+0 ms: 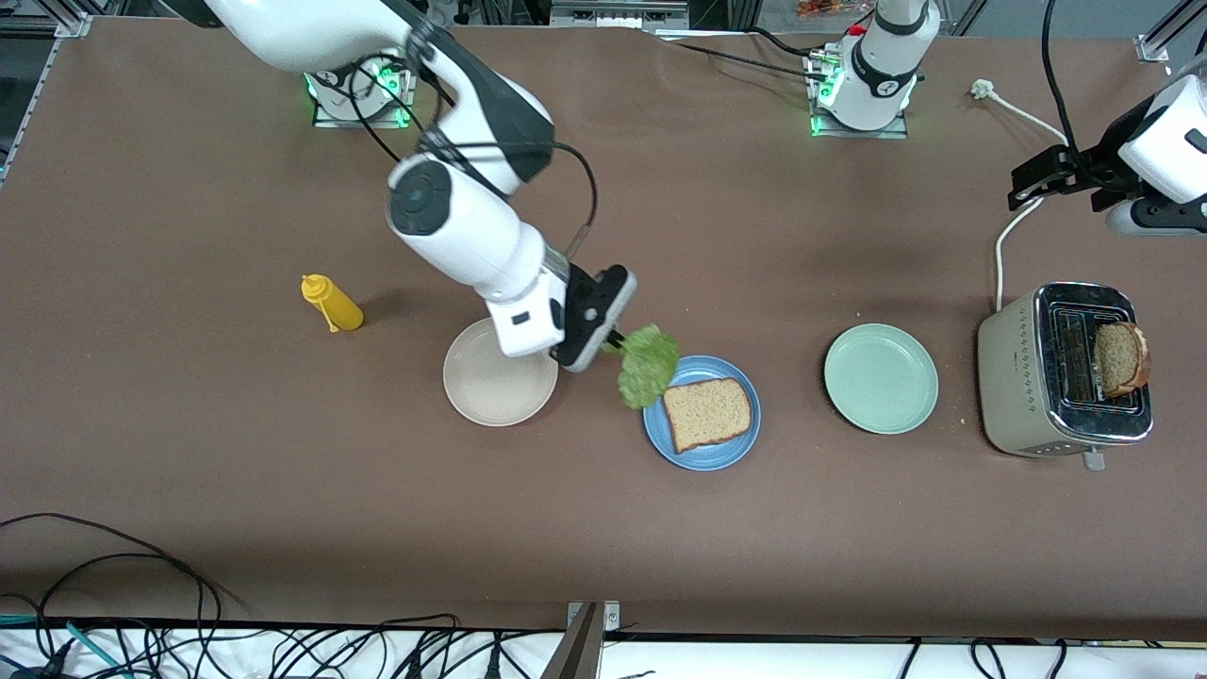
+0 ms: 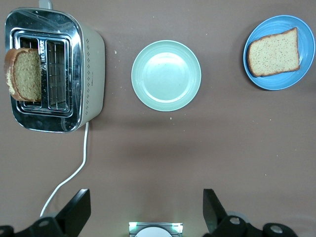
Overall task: Make sandwich in blue plate with both arms
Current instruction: 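Carry the lettuce leaf with the right gripper over the blue plate, then lower the lettuce onto the bread and open the right gripper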
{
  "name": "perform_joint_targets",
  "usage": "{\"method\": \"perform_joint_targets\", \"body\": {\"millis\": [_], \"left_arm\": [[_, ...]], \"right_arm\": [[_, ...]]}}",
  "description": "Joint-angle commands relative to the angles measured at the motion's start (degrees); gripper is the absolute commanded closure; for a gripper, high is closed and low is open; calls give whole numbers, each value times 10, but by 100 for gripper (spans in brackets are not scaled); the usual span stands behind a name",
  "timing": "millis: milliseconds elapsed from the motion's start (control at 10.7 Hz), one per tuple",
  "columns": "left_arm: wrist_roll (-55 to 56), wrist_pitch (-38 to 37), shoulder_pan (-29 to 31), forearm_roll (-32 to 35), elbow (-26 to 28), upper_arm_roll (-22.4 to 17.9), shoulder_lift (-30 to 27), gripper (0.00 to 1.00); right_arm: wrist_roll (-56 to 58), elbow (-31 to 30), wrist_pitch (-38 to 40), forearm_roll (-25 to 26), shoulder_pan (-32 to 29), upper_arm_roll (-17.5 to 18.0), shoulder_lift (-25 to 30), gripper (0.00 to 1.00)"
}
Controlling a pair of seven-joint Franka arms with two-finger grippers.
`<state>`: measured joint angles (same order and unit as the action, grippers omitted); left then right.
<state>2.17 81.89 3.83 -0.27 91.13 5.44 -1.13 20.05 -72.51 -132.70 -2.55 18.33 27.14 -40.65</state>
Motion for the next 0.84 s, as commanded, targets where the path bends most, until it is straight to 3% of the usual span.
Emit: {"method": "perform_joint_targets", "body": {"millis": [0,280,559,745], "left_arm": [[-4,-9,4,-10,-10,2,2,0],[-1,-10,4,-10,-10,3,2,0],[-1,-10,4,-10,-10,2,2,0],[-1,-10,4,-10,-10,2,2,0]], "right_arm": [[3,25,-129,79,38,-1,-83,100],[1,26,-255,133,103,-46,-130,100],[1,30,-327,132,183,-146,-161,100],[7,40,-372,134,186,-153,-188,100]]}}
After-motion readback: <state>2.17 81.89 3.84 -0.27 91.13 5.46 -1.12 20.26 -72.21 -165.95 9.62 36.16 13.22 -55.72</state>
